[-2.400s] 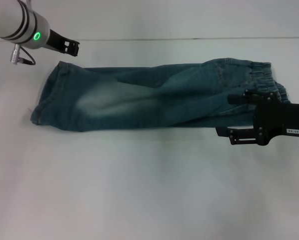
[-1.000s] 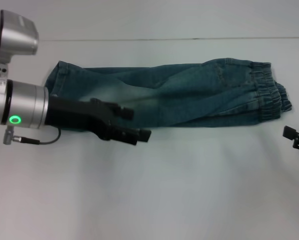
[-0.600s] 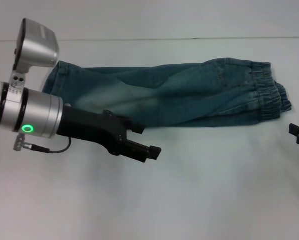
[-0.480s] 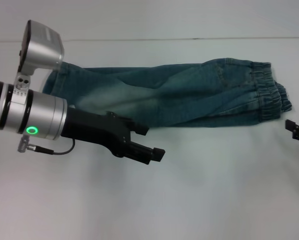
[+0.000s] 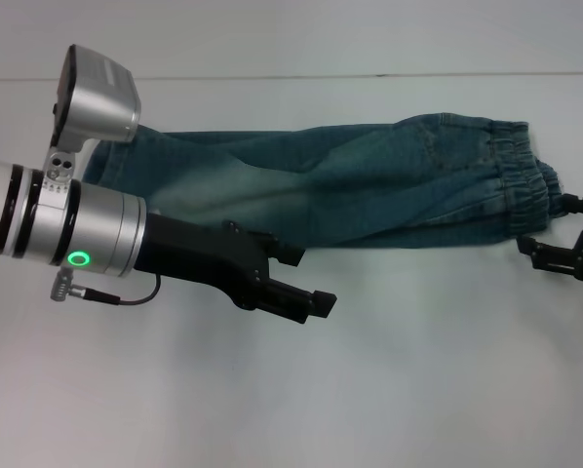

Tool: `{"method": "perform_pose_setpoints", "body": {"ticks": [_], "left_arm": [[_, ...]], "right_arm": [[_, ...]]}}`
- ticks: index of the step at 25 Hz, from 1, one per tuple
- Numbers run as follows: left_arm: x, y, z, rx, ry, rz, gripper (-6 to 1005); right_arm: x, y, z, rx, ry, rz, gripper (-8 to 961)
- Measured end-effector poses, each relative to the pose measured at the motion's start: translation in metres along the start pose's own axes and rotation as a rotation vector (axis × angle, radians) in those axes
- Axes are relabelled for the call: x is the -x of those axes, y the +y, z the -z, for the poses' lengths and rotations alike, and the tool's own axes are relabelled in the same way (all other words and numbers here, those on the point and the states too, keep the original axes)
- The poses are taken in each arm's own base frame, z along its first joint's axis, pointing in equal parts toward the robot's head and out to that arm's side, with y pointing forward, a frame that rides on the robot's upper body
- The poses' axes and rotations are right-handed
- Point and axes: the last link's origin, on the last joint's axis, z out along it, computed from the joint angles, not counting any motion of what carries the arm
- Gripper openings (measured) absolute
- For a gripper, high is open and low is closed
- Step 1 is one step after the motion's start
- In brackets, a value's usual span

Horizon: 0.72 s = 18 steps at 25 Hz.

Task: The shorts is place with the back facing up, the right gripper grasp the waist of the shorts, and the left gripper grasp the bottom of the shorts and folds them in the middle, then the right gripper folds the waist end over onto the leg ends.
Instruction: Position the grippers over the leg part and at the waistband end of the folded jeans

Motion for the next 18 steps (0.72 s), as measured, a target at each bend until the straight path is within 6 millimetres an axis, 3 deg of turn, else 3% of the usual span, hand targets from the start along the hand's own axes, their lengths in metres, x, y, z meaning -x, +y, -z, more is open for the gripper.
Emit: {"method": "perform_pose_setpoints", "body": {"ticks": [11, 18], "left_arm": [[-0.002, -0.004, -0.001, -0.032, 0.019, 0.004, 920], [-0.006, -0.007, -0.002, -0.052, 0.025, -0.001, 918]], "right_arm": [[0.008, -0.001, -0.016, 0.044, 0.048, 0.062, 879], [0.008, 0.011, -0.018, 0.090, 0.032, 0.130, 863]]}}
